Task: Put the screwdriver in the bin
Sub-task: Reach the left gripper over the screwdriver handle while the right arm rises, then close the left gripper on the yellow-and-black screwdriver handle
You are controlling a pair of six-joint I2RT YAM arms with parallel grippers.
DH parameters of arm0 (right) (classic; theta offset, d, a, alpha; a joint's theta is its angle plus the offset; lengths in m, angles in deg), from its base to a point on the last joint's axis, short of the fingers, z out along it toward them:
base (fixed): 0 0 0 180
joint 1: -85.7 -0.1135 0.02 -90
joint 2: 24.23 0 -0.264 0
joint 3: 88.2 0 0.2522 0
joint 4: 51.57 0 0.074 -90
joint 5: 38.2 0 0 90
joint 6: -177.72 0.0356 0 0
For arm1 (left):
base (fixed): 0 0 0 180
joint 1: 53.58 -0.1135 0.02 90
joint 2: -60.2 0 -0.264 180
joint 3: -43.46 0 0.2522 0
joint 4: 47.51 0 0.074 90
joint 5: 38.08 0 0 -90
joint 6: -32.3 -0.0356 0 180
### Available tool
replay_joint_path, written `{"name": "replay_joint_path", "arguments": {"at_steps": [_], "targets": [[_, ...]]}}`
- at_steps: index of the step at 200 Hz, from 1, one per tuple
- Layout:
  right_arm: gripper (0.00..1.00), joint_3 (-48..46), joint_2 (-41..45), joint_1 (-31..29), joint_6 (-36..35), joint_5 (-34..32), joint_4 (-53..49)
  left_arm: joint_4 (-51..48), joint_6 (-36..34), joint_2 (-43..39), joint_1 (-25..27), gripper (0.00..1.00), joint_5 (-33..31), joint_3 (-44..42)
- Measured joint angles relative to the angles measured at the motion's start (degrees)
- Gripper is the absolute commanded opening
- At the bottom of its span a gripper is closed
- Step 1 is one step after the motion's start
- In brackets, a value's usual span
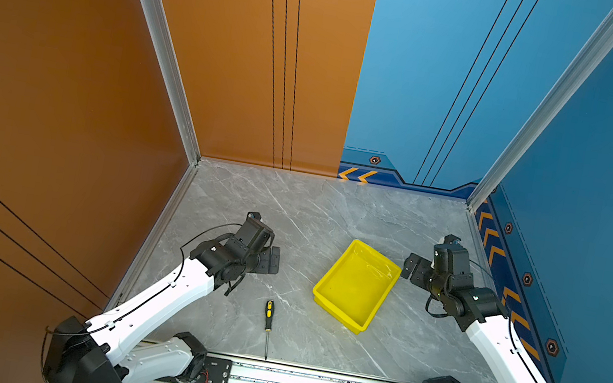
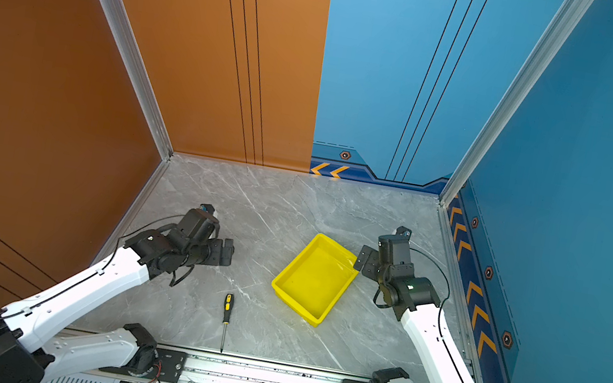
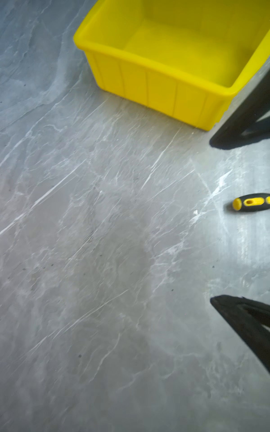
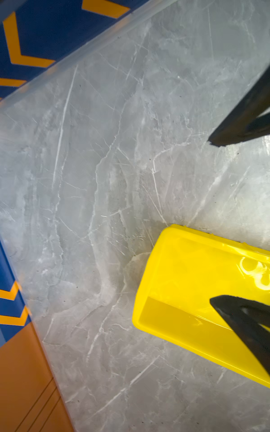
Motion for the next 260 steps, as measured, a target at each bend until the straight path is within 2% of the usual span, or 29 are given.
{"name": "replay_joint_path", "arguments": {"at_steps": [46,98,130,134,179,247,260], "targets": [[1.00,0.00,0.07,-1.77,-0.02,5.38,-1.49,-3.06,7.34,5.33,8.72,1.00,0.11,-2.89],[1.00,-0.07,0.11,-2.73,0.00,7.02,-1.68,-3.34,13.22,9.11,15.63,0.96,0.13,-4.31],[1.00,-0.15,0.26,-2.93,-0.02,7.17,-1.68,-2.08,16.35,9.73,16.94,0.88,0.35,-7.13],[1.00,-0.22,0.33,-2.93,-0.02,7.17,-1.66,-1.92,16.76,9.73,17.00,0.83,0.39,-7.48],[1.00,-0.74,0.35,-2.93,0.00,7.72,-1.55,0.74,20.22,10.75,17.38,0.70,1.09,-11.72],[1.00,-0.74,-1.60,-2.93,0.00,7.93,-1.38,5.92,21.94,14.73,17.75,0.52,1.25,-14.53],[1.00,-0.74,-1.60,-2.93,-0.02,8.24,-1.22,6.58,22.43,14.64,17.75,0.45,0.92,-14.78]]}}
